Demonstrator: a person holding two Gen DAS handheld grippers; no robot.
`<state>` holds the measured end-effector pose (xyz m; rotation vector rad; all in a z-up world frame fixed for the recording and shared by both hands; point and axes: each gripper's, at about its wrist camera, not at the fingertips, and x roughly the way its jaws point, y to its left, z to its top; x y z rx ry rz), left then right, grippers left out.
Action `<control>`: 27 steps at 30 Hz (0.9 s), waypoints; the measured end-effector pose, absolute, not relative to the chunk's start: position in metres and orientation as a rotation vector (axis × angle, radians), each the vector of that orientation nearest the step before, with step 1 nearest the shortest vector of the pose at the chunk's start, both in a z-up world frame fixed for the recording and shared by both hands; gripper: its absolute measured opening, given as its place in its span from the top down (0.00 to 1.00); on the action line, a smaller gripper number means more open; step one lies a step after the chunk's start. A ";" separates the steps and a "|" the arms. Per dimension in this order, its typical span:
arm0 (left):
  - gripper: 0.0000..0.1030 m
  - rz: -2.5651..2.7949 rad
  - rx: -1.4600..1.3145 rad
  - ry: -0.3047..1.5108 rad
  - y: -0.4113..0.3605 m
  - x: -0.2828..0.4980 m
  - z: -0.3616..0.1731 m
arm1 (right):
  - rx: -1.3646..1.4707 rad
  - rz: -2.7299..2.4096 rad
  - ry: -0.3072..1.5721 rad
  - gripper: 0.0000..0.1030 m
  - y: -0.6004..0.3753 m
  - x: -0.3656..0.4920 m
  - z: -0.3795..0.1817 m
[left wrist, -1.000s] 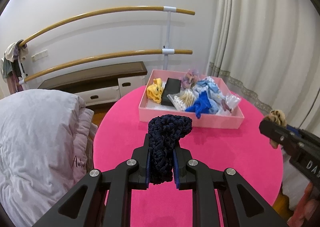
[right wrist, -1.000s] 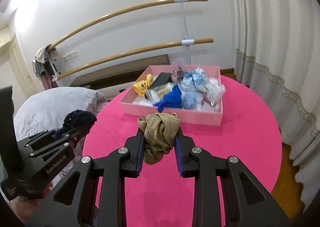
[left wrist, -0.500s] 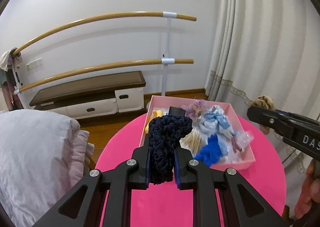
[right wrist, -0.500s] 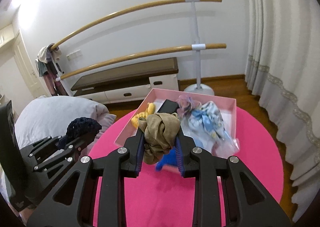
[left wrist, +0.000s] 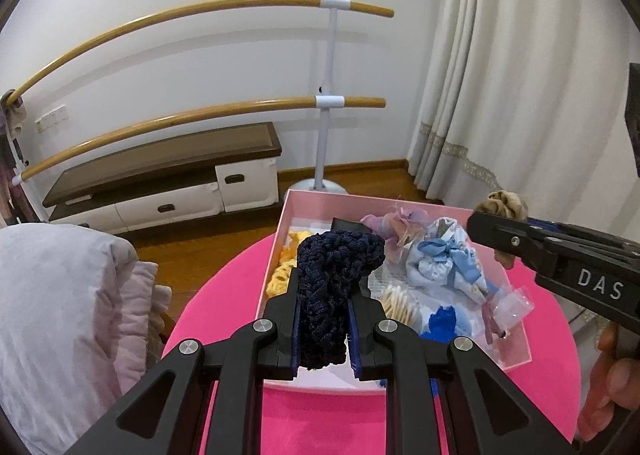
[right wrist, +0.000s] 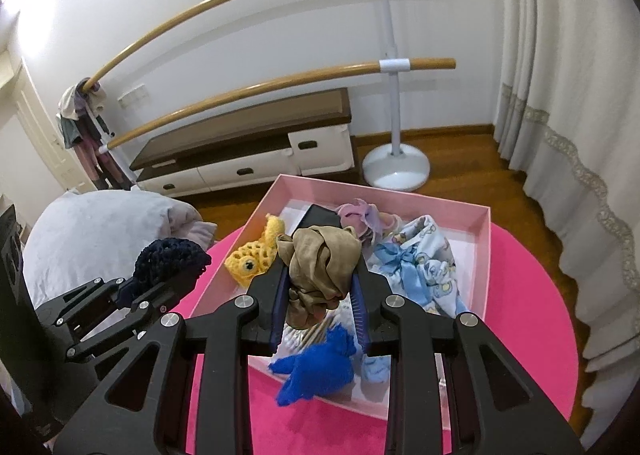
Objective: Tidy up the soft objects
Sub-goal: 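Open both tools to drop the navy piece and scrunchie into the box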
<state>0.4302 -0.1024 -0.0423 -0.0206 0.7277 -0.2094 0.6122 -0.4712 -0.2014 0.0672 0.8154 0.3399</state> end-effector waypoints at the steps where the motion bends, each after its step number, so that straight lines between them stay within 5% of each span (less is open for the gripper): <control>1: 0.85 -0.209 -0.021 0.729 -0.104 0.432 -0.043 | 0.066 0.337 0.820 0.75 -0.472 0.616 -0.203; 11: 0.83 -0.200 -0.015 0.794 -0.113 0.459 -0.064 | 0.083 0.316 0.863 0.70 -0.474 0.636 -0.220; 14: 0.74 -0.196 -0.013 0.825 -0.116 0.466 -0.073 | 0.093 0.307 0.877 0.68 -0.476 0.640 -0.225; 17: 0.52 -0.187 0.000 0.838 -0.120 0.474 -0.079 | 0.109 0.298 0.886 0.61 -0.479 0.642 -0.230; 19: 0.25 -0.166 0.013 0.829 -0.121 0.474 -0.081 | 0.126 0.294 0.888 0.56 -0.482 0.642 -0.231; 20: 0.22 -0.153 0.019 0.817 -0.122 0.472 -0.081 | 0.136 0.295 0.889 0.53 -0.484 0.642 -0.231; 24: 0.04 -0.145 0.012 0.778 -0.121 0.462 -0.074 | 0.180 0.285 0.862 0.00 -0.493 0.635 -0.229; 27: 0.00 -0.128 0.019 0.725 -0.115 0.442 -0.070 | 0.203 0.253 0.837 0.00 -0.501 0.627 -0.222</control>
